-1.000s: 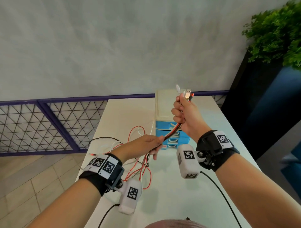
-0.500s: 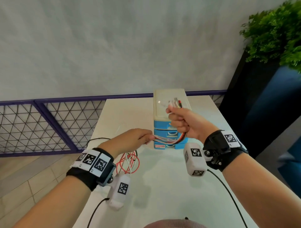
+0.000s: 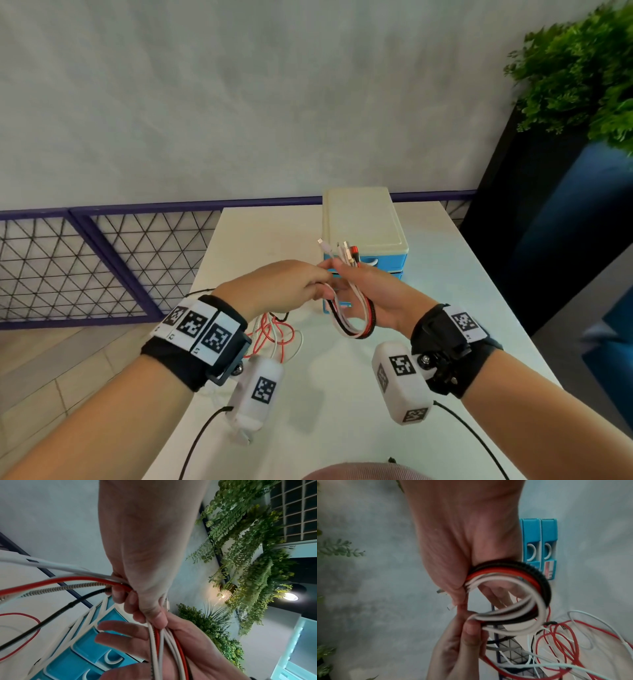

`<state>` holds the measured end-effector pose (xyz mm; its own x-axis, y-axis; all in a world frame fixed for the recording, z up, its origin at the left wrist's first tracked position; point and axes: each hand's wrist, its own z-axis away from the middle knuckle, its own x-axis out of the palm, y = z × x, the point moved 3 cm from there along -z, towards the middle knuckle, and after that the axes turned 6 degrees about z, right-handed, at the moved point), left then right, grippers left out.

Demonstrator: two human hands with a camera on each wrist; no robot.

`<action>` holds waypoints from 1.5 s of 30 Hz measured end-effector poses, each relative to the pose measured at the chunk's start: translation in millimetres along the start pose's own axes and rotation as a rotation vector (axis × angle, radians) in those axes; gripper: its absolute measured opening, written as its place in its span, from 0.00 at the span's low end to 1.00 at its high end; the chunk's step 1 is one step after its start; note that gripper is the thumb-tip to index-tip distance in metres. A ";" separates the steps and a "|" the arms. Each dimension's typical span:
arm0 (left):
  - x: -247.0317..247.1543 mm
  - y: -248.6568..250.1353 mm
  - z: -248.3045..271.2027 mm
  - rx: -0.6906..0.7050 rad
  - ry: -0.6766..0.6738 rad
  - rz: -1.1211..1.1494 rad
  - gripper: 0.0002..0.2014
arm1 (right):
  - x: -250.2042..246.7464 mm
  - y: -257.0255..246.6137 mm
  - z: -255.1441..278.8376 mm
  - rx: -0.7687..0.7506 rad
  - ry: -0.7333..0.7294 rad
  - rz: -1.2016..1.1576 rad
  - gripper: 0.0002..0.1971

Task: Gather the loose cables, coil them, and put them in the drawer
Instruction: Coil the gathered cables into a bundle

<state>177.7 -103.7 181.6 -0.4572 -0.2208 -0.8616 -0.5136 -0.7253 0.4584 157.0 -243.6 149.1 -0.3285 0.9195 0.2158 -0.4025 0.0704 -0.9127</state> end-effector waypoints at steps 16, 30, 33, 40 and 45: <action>9.8 -22.2 -0.6 -0.127 0.085 0.168 0.26 | -3.5 -1.5 14.5 0.137 -0.200 0.303 0.12; 13.9 -31.0 10.3 -0.132 -0.279 0.753 0.19 | -9.0 3.1 11.6 0.157 -0.224 0.523 0.15; 16.6 -32.0 9.6 -0.222 -0.317 0.883 0.19 | -11.0 -0.5 6.1 0.088 -0.119 0.585 0.16; 23.8 -51.7 25.9 -0.270 -0.421 1.196 0.15 | -43.0 -7.3 -3.5 0.044 0.122 0.561 0.15; 30.2 -40.1 14.5 -0.257 -0.184 1.058 0.16 | -41.0 -9.1 -10.5 0.035 0.245 0.475 0.16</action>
<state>173.9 -71.9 140.4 -0.6885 -0.7252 -0.0053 0.3574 -0.3457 0.8676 183.1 -277.9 144.9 -0.2743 0.9105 -0.3094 -0.2877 -0.3847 -0.8771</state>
